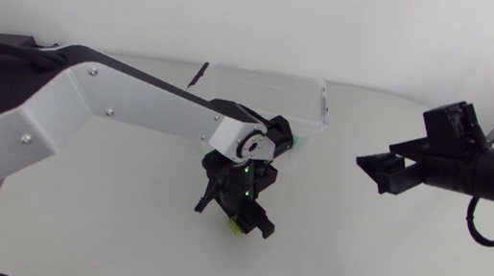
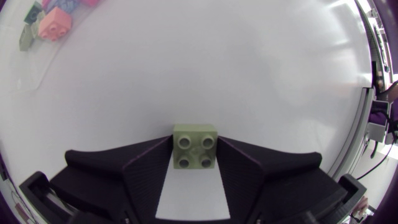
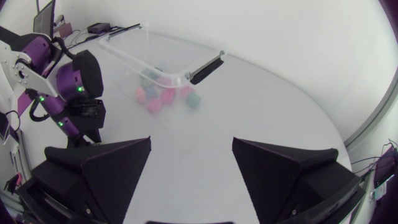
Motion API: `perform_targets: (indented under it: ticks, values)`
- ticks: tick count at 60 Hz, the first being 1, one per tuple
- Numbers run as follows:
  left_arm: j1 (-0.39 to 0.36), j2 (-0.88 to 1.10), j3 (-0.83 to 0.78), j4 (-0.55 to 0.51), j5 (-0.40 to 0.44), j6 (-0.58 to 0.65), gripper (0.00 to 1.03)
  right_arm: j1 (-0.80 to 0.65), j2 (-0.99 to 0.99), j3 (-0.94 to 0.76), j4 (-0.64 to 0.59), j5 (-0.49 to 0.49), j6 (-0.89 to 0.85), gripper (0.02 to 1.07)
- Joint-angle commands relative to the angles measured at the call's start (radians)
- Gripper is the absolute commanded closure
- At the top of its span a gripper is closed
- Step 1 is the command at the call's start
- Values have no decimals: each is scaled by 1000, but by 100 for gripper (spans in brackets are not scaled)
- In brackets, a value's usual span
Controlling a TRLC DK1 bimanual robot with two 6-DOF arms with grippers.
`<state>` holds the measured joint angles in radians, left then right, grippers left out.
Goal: Pick up the duplo bricks and place them in the container
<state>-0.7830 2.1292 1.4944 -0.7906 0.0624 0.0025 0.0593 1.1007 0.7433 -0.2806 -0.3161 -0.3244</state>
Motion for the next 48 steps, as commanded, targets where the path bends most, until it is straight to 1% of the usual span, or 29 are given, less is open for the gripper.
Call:
perform_targets:
  ticks: [1,9,13,15,20,28,38,48]
  values:
    - [-7,32,21,-38,-15,-24,73,-18,-30,-73,1,-17,-36,13]
    - [-4,-37,20,-53,-33,-24,74,-23,-45,-162,1,-18,-62,13]
    - [2,-83,21,-55,-62,-21,74,-21,-45,-203,3,-17,-73,13]
    - [7,-107,26,-59,-62,-21,74,-19,-45,-219,3,-15,-79,13]
    - [31,-167,56,-84,-62,-19,74,-19,-53,-251,0,-9,-90,13]
    - [71,-229,112,-93,-62,-10,74,-21,-56,-269,-8,14,-111,13]
    - [123,-252,205,-91,-62,-7,74,-16,-58,-277,-8,20,-125,13]
    - [168,-253,294,-73,-61,-7,73,-10,-75,-311,3,49,-146,13]
